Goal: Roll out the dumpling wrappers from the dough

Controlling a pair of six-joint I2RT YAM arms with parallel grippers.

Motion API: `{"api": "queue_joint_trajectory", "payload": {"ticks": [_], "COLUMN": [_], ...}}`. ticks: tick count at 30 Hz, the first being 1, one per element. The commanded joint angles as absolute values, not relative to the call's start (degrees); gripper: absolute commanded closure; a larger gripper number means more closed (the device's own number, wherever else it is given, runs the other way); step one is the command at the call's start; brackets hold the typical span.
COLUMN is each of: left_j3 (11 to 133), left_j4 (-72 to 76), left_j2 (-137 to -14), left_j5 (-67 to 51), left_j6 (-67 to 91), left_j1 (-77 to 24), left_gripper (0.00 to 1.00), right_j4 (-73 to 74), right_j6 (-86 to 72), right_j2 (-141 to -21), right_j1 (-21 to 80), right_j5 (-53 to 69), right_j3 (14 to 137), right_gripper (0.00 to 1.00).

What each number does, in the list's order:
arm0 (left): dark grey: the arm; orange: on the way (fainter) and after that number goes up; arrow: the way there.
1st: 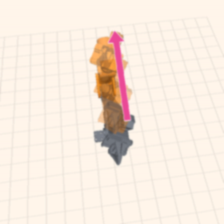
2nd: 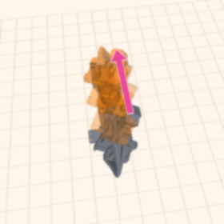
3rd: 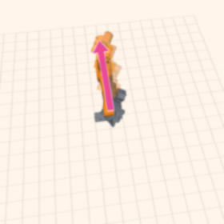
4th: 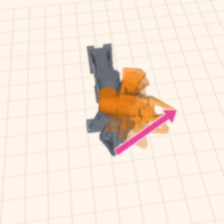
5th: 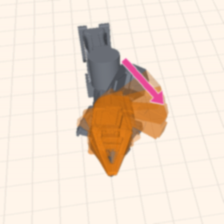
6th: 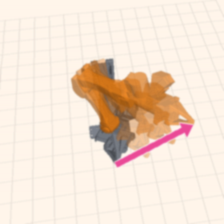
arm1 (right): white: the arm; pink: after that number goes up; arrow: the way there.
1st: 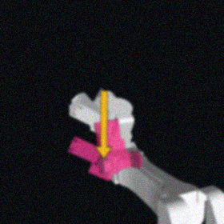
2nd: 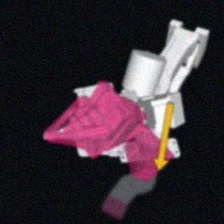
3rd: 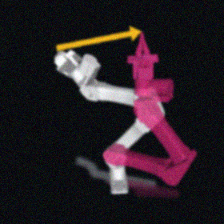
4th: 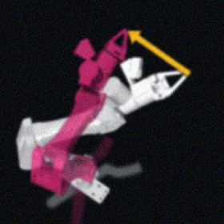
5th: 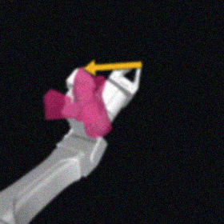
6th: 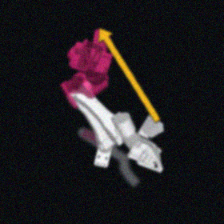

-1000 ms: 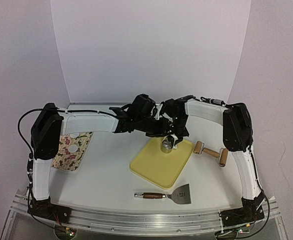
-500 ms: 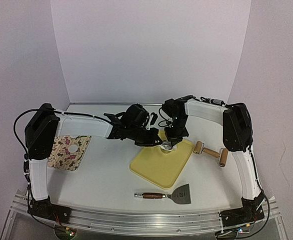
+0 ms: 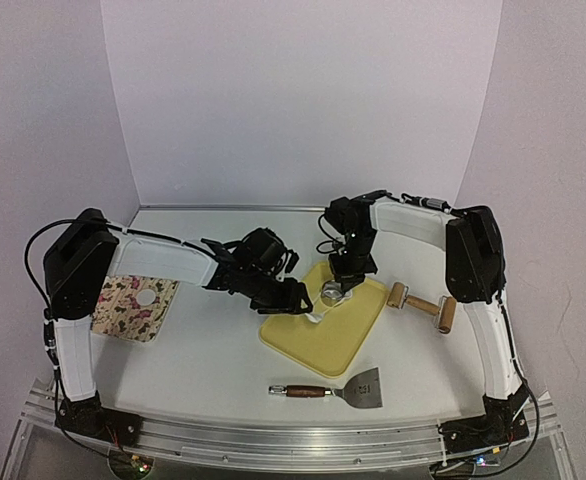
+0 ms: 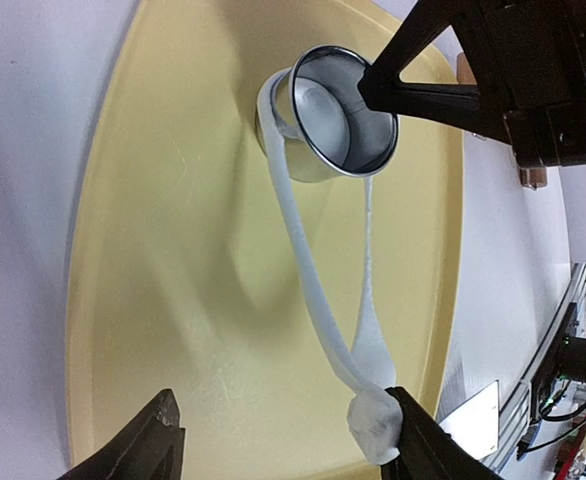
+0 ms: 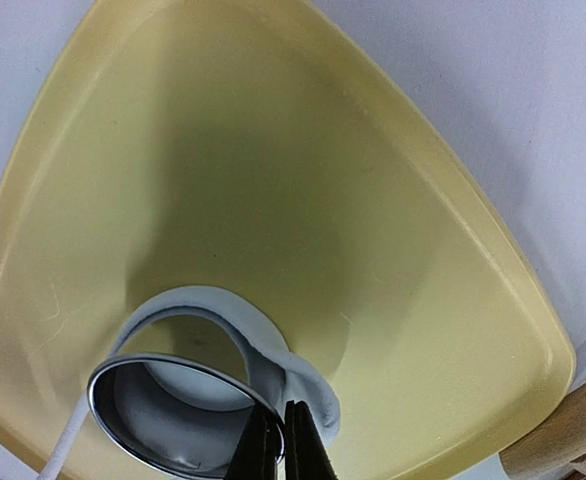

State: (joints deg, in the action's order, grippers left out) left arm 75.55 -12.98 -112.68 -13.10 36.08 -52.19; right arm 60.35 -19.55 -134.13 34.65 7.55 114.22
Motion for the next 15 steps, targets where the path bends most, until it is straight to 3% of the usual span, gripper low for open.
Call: {"api": "queue_joint_trajectory", "payload": {"ticks": [1,3,7,15], "left_j3": [79.3,79.6,77.3,82.5], "left_j4": [-11.5,-10.8,-4.7,-7.1], "left_j2": [-111.6,-111.6,-111.2,-116.3], "left_j5": [-11.0,-9.3,-11.0,-12.9], "left_j6": [37.4,39.7,42.6,40.3], "left_j1": [-51.4,-51.1,-50.0,-49.2], "left_gripper": [0.32,0.29,0.12,0.07], "right_j4": [63.8,63.8,63.8,63.9], "right_j6": [-19.6,-19.4,-18.7,-18.9], "right_j2": [-137.2,-137.3,-137.1,-134.5], "right_j1": [34.4,34.4,34.4,34.4], "right_j5": [8.5,8.7,9.6,11.6], "right_j3": [114.2,114.5,114.8,116.1], "right_gripper": [1.00,1.00,1.00,0.81]}}
